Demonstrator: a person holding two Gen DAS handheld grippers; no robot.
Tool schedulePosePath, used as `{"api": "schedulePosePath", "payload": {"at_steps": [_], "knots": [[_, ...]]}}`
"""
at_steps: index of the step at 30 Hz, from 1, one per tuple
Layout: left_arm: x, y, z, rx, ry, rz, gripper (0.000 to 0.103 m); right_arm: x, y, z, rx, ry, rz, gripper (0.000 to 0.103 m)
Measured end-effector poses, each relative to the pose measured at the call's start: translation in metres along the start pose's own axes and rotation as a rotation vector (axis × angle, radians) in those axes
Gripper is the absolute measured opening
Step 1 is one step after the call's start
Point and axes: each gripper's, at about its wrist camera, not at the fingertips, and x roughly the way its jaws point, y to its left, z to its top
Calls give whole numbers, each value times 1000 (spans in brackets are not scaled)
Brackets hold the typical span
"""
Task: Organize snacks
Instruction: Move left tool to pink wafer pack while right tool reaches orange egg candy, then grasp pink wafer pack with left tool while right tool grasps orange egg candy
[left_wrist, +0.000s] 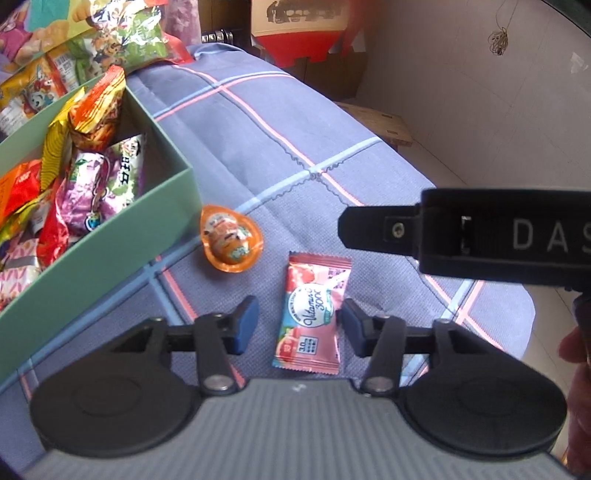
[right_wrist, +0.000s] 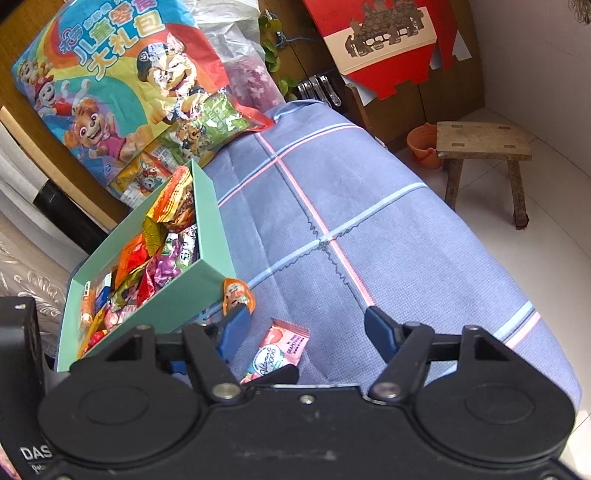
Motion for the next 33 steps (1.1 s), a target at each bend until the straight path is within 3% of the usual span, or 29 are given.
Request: {"api": "schedulePosePath", "payload": {"at_steps": [1, 6, 19, 27, 29, 30, 31, 33], "knots": [[0, -1, 0, 9, -7, -1, 30, 2, 0, 0, -2, 2, 2, 68], [-5, 15, -5, -11, -23, 8, 29, 20, 13, 2, -4, 24, 17, 59], [-31, 99, -34, -145, -23, 85, 31, 74, 63, 5, -93, 88, 53, 59], [-37, 118, -40, -177, -45, 81, 32, 92, 99, 2, -205, 50, -3, 58], [-38, 122, -43, -183, -47, 88, 32, 93, 108, -5, -247, 34, -30, 50], [-38, 125, -44, -189, -49, 88, 32, 93, 111, -7, -263, 31, -41, 37], [-39, 128, -46, -197, -52, 86, 32, 94, 115, -9, -275, 35, -44, 29], [-40, 133, -46, -210, -55, 86, 32, 93, 117, -14, -280, 38, -39, 25]]}}
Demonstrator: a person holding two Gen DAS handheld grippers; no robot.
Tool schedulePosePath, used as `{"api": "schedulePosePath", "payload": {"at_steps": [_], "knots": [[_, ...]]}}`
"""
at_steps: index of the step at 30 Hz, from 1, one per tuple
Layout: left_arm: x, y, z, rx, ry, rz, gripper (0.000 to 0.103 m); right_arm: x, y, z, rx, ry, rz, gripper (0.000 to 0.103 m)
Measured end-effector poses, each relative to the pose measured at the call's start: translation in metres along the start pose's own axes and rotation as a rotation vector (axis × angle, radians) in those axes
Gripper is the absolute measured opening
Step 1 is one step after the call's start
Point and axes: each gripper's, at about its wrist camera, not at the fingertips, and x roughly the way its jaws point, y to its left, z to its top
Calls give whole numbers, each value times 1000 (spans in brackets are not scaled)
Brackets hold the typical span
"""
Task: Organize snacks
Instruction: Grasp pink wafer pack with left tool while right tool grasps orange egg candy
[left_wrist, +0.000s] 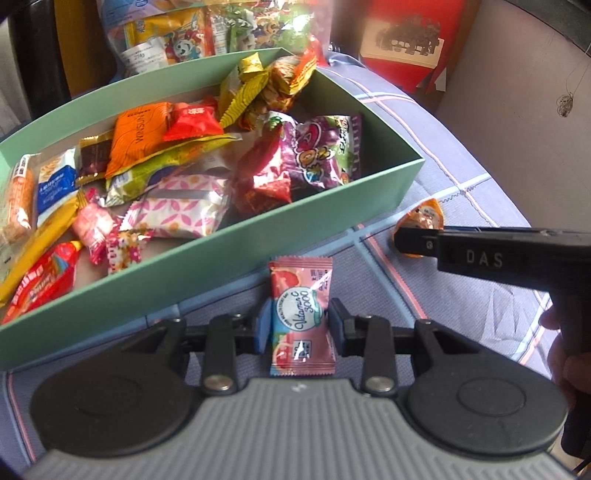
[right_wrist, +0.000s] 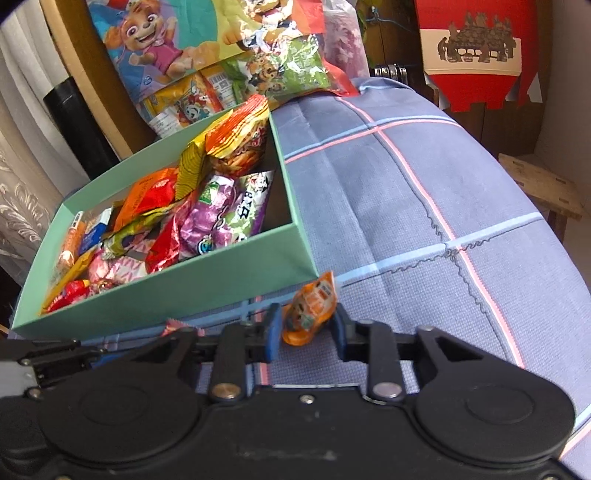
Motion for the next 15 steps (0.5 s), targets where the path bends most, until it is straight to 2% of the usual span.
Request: {"api": "schedulePosePath", "payload": {"at_steps": [3, 5, 7, 8, 10, 15], "knots": [[0, 3, 0, -6, -3, -10, 34, -2, 1, -4, 5, -7, -2, 25], [1, 0, 1, 2, -2, -13, 44, -4, -1, -6, 25, -8, 0, 25], [2, -6, 1, 21, -4, 0, 45, -7, -6, -8, 58, -3, 8, 25], [3, -10, 0, 40, -7, 13, 45, -9, -9, -10, 71, 0, 14, 25], [2, -15, -2, 69, -16, 47, 33, -13, -15, -12, 92, 6, 21, 25], [-2, -9, -6, 52, -9, 35, 31, -25, -18, -21, 111, 16, 15, 25]]}}
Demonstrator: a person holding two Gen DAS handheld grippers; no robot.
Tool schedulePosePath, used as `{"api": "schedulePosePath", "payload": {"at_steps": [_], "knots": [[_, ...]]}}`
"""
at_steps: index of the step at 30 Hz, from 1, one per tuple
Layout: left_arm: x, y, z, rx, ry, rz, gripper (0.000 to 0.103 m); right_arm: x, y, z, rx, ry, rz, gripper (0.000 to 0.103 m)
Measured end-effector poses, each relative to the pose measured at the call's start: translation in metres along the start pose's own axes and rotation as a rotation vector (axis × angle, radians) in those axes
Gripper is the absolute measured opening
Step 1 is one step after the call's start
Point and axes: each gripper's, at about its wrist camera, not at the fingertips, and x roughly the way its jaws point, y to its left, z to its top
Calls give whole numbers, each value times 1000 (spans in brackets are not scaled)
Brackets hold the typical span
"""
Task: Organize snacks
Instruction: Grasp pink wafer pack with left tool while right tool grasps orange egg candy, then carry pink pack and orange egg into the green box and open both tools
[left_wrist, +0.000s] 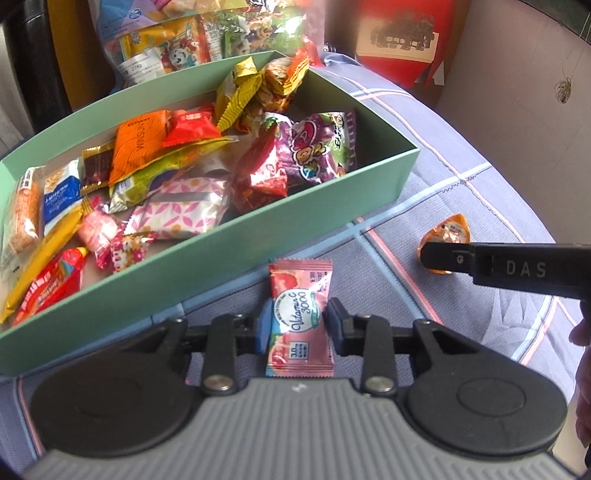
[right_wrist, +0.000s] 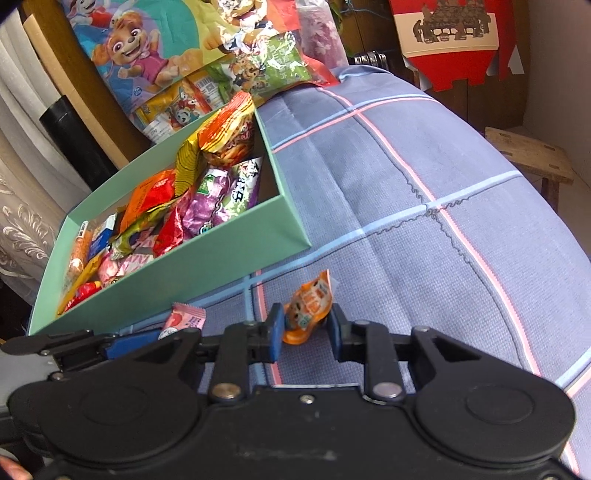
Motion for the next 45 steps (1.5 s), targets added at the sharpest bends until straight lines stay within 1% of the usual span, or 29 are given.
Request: {"api": "schedulePosePath", "payload": {"at_steps": [6, 11, 20, 25, 28, 31, 34, 37, 45], "knots": [[-14, 6, -13, 5, 4, -12, 31, -13, 2, -9, -4, -1, 4, 25], [-32, 13, -23, -1, -16, -19, 31, -23, 7, -15, -8, -1, 15, 25], [-70, 36, -31, -54, -62, -14, 31, -47, 29, -6, -49, -38, 63, 25], [-97, 63, -14, -110, -129, 11, 31, -54, 53, 14, -65, -60, 123, 25], [-109, 82, 2, -148, -170, 29, 31, -53, 73, 31, -78, -59, 172, 25], [-115, 98, 17, -174, -194, 51, 31, -49, 97, 44, -105, -59, 201, 25], [-117, 111, 30, -192, -202, 61, 31, -43, 117, 53, -122, -51, 224, 25], [-113, 119, 36, -193, -195, 69, 31, -33, 132, 59, -133, -33, 237, 25], [-92, 129, 39, -200, -152, 67, 31, -5, 154, 69, -156, 14, 237, 25]]}}
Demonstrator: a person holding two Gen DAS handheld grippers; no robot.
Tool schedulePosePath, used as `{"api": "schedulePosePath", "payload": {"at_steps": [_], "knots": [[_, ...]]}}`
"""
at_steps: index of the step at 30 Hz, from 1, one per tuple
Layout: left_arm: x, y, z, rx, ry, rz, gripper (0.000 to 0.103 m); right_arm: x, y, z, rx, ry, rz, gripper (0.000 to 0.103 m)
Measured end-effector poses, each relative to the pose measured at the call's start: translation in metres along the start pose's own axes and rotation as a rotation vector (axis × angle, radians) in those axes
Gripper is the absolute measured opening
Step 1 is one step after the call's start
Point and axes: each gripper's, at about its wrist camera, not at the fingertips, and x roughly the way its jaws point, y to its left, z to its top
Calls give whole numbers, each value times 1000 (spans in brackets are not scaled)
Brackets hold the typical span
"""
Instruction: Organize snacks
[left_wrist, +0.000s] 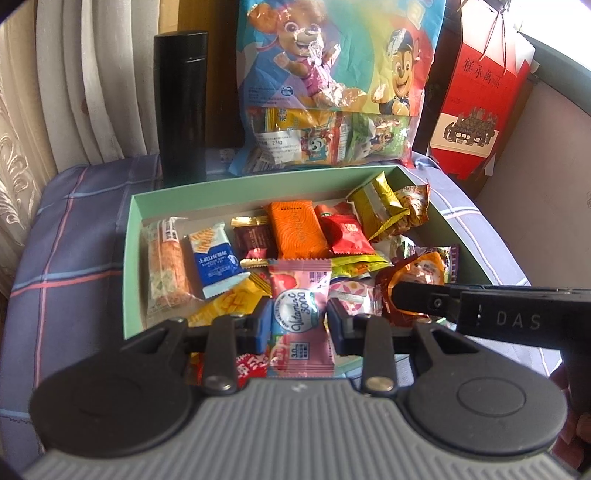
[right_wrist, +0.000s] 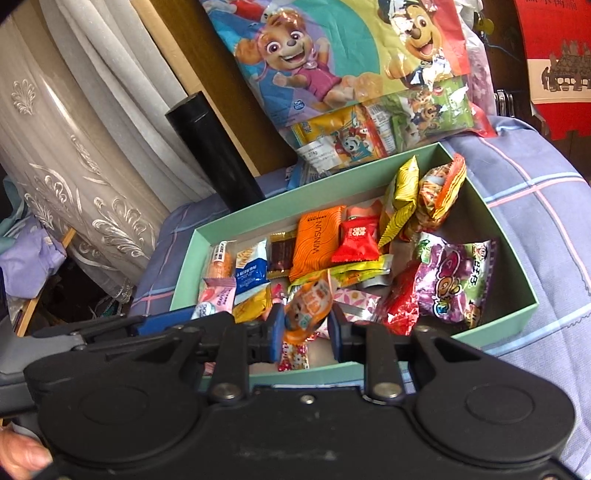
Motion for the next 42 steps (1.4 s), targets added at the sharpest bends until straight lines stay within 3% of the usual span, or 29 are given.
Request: {"api": "schedulePosePath", "payload": {"at_steps": [13, 14, 15, 16, 17, 18, 20, 29, 42], "knots": [[22, 9, -7, -12, 47, 4, 35, 22, -8, 3, 6, 71, 3, 28], [22, 9, -7, -11, 44, 8, 53, 22, -8, 3, 13, 71, 5, 38], [22, 10, -7, -16, 43, 11, 67, 21, -9, 4, 25, 63, 6, 60], [21, 12, -7, -25, 37, 18, 95, 18, -10, 5, 32, 46, -1, 72], [19, 14, -8, -37, 21, 32, 103, 15, -10, 5, 34, 26, -10, 89], [16, 15, -9, -44, 6, 42, 103, 11, -10, 6, 33, 1, -18, 98], [14, 19, -8, -59, 15, 49, 103, 5, -11, 7, 37, -18, -25, 103], [-14, 25, -24, -72, 17, 90, 103, -20, -18, -4, 82, -9, -87, 103], [-60, 31, -67, -45, 20, 194, 103, -63, -18, -59, 67, 36, -164, 103]]}}
